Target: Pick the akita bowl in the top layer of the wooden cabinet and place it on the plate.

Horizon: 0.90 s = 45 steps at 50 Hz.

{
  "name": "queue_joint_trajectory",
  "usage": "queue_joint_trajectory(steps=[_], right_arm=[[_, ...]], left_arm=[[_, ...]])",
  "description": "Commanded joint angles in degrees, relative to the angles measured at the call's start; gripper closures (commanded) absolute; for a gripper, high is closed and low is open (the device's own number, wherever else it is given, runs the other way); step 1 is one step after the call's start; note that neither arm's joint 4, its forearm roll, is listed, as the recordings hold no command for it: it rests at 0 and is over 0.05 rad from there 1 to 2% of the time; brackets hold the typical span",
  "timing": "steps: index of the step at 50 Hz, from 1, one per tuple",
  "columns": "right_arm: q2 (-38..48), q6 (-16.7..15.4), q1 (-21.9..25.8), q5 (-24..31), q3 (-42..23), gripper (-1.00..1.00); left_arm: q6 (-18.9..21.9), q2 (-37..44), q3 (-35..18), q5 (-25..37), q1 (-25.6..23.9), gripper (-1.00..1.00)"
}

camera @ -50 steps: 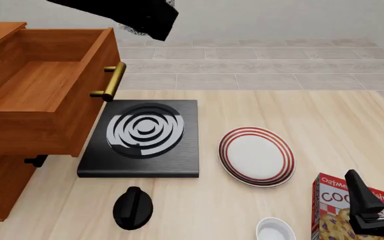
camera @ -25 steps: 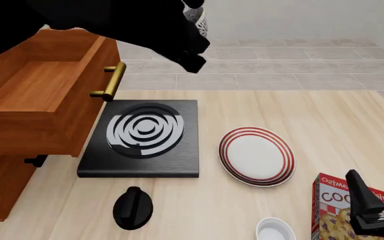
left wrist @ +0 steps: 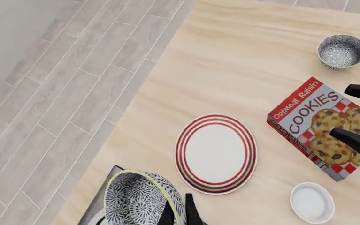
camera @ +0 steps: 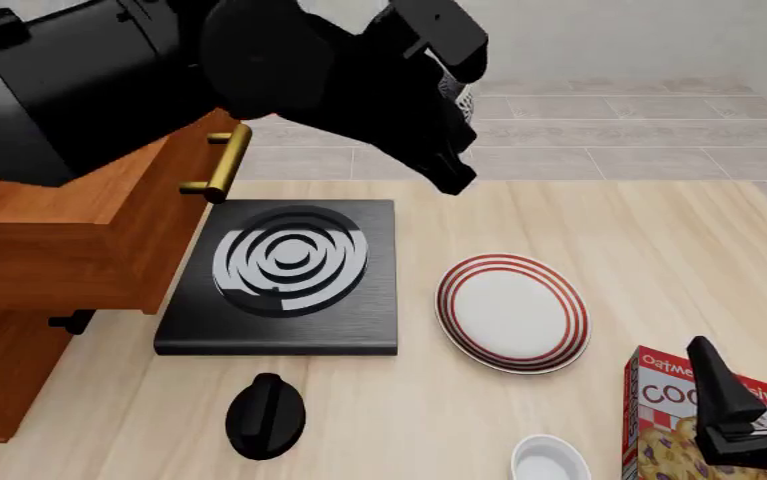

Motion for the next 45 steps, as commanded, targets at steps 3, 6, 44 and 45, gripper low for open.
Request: queue_joint_trajectory(steps=[3,6,44,45], right_arm=[[-1.5,-0.7,0.1,1.7,0.0,-1.00],[-0.6,-1.1,0.2,0.9,0.0,-1.00],[-1.6,-2.1,0.0,2.5,0.0,-1.00],[-1.6,-2.1,0.0,2.5,0.0,-1.00]], left_arm=[[-0.2,3.1,-1.5,-1.3,-2.5,1.00],[0.2,3.8,-1.8,-1.6,-3.0,1.00],[-2.9,16.5,-8.7,-4.1,-8.1,1.00],[-2.8,16.9,-8.7,-4.3,-8.0,1.00]])
